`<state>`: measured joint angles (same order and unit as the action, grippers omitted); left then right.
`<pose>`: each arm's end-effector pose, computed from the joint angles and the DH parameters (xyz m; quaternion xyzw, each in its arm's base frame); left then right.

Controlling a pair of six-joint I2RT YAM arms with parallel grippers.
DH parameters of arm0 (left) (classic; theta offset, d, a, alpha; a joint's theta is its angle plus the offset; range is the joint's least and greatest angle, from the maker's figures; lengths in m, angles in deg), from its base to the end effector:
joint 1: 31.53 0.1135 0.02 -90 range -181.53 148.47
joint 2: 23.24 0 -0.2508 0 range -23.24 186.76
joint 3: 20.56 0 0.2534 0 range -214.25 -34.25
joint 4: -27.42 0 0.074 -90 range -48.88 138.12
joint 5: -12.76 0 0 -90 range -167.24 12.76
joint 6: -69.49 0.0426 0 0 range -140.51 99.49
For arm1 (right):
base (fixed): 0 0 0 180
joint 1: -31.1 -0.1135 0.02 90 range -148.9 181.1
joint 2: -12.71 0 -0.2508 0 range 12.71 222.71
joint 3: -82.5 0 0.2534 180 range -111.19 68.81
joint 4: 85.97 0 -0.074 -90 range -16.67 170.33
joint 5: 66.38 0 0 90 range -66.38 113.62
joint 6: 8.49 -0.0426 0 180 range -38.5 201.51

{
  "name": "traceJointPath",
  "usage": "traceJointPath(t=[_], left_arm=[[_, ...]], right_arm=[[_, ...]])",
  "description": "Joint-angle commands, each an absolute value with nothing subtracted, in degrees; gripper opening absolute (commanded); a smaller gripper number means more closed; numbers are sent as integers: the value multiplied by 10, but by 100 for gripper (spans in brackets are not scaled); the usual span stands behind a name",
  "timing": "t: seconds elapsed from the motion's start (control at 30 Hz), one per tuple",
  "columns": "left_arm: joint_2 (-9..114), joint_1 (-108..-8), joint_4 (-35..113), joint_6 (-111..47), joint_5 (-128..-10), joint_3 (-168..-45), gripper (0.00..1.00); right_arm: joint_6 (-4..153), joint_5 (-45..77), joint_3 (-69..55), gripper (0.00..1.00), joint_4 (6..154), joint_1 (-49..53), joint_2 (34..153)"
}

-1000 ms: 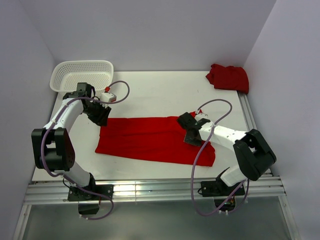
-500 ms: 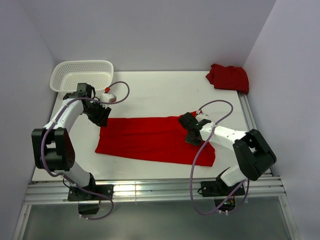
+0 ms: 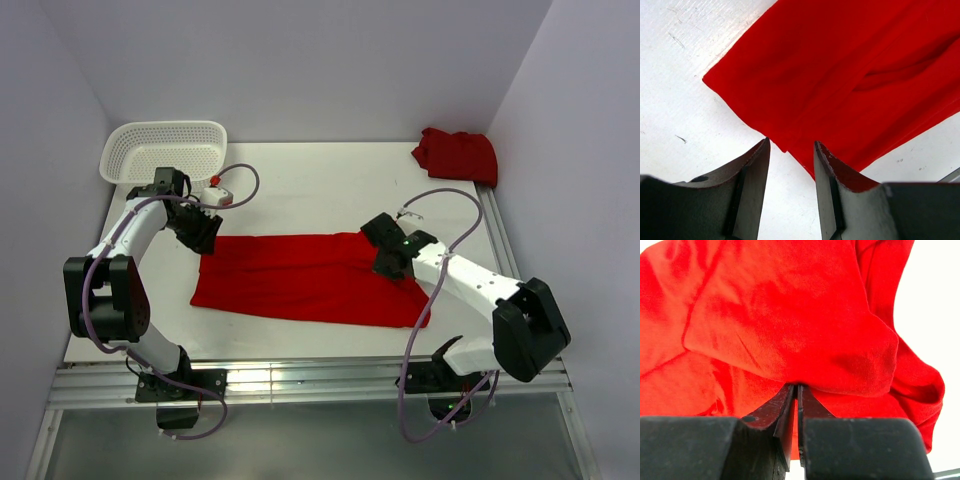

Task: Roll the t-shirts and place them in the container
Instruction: Fold the tshirt

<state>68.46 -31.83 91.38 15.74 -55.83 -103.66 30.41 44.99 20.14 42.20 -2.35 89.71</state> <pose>0.3120 -0.0172 0.2179 0.3313 0.9134 -0.1287 0.1984 0.2206 0.1271 0.1896 0.1849 0.9448 0.0005 0.2704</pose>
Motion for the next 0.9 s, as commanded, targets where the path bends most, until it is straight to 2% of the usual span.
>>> traceJointPath(t=[0.0,0.2,0.4,0.87], left_arm=[[687,-317,913,161,-547,-1039,45],[684,-317,915,166,-547,-1037,45],[683,-317,916,171,-547,-1034,45],[681,-317,914,170,-547,-1025,45]], right_arm=[[312,474,179,9,388,-19,886],[317,468,177,20,386,-19,909],[317,470,174,36,382,-20,913],[323,463,174,36,414,-26,964]])
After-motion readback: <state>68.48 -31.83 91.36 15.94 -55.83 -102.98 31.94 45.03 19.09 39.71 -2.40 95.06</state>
